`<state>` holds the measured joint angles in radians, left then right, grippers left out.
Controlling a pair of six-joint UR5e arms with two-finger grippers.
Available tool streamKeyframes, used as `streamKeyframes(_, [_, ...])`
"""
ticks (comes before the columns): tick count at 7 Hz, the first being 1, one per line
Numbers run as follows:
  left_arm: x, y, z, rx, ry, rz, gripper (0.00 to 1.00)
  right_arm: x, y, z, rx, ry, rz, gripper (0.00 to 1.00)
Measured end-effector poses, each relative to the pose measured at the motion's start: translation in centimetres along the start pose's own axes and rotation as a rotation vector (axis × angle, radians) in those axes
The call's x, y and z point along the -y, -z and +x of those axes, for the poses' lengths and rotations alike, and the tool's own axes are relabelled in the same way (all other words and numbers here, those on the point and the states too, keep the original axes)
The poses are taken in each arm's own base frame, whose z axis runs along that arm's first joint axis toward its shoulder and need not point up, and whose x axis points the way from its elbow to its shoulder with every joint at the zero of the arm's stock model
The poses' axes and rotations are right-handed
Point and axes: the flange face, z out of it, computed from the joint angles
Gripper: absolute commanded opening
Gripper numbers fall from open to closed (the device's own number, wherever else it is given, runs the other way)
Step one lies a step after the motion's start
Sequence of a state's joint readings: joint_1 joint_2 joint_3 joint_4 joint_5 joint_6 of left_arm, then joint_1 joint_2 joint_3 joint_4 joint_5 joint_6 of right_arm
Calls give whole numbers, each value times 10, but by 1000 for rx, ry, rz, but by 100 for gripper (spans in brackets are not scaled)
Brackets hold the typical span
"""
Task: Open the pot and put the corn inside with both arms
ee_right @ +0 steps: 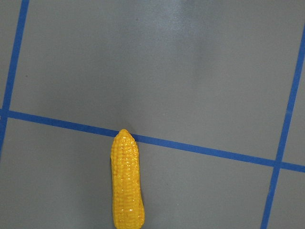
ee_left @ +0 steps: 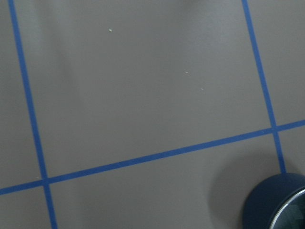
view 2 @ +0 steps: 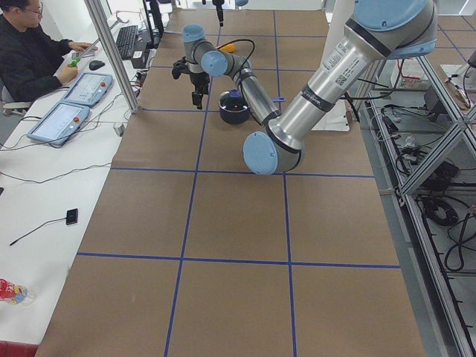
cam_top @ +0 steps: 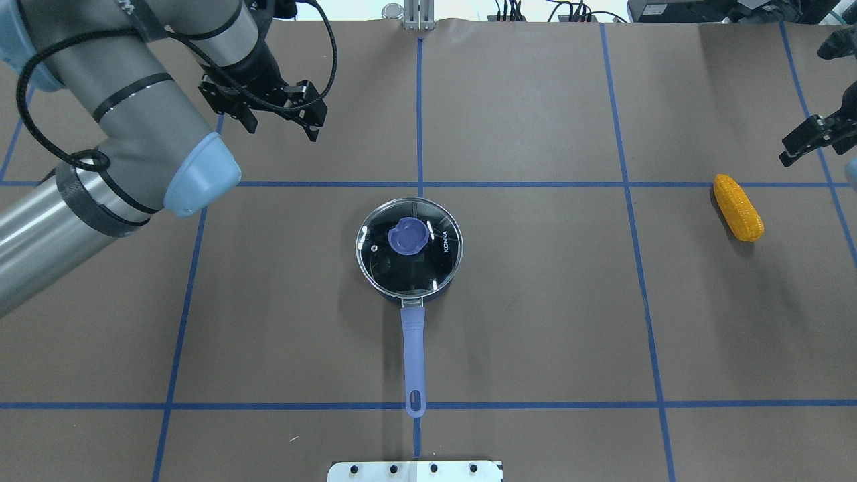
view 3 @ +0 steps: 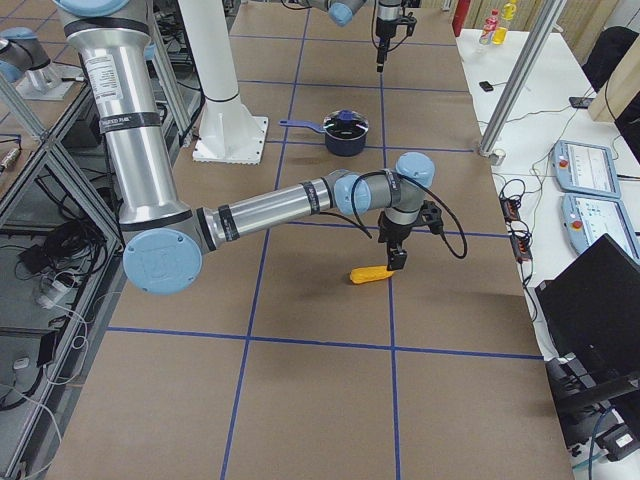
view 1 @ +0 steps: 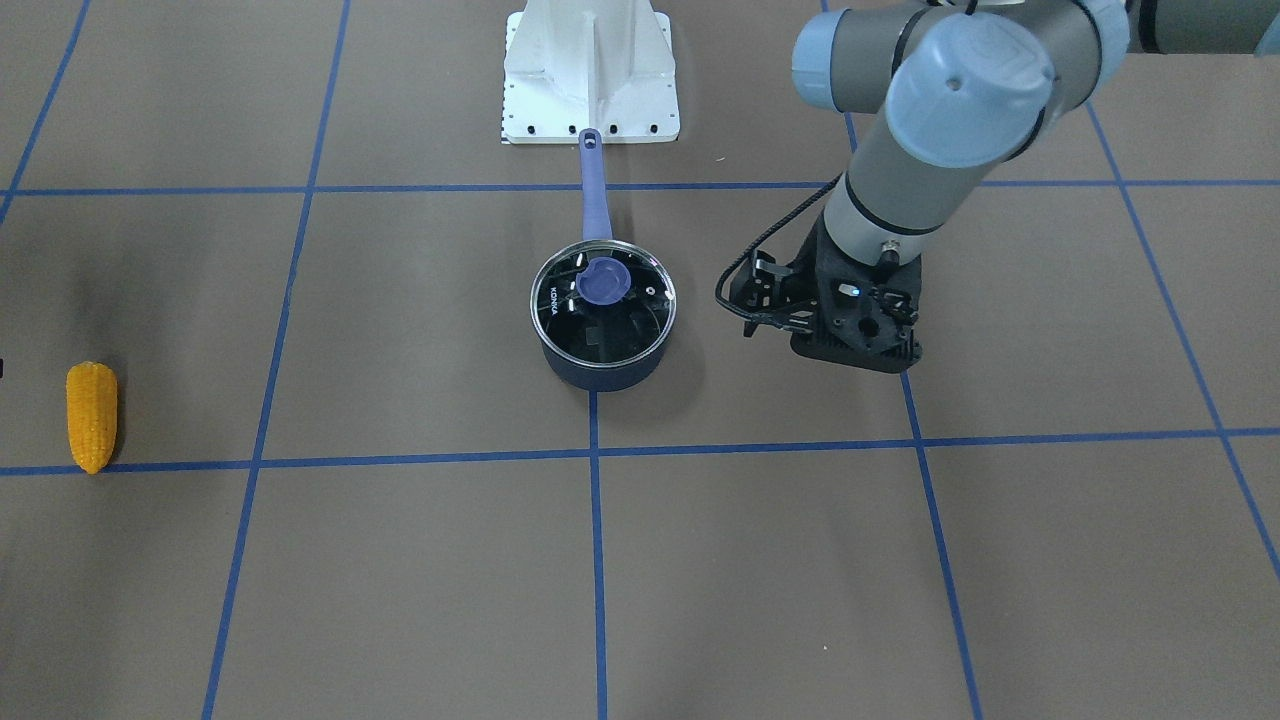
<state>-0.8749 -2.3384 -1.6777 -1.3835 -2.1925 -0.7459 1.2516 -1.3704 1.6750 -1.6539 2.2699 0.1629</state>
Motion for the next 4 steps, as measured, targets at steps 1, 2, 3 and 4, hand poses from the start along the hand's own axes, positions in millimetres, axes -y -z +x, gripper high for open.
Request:
streamKeyframes(1, [-6,-3,20,-13,8,-6,98,1,-11,-11,6,27,-2,96])
streamKeyframes(2, [-11,-8,38,-12,1,-8,98,3,-26,-17,11,52,-1,96])
streamKeyframes(3, [-18,-16,56,0,-8,-3,98,5,-40,-17,14,69,4,96])
streamKeyframes(4, [-24,-23,72,11,-14,3,98,6,-52,-11,16,80,11,96])
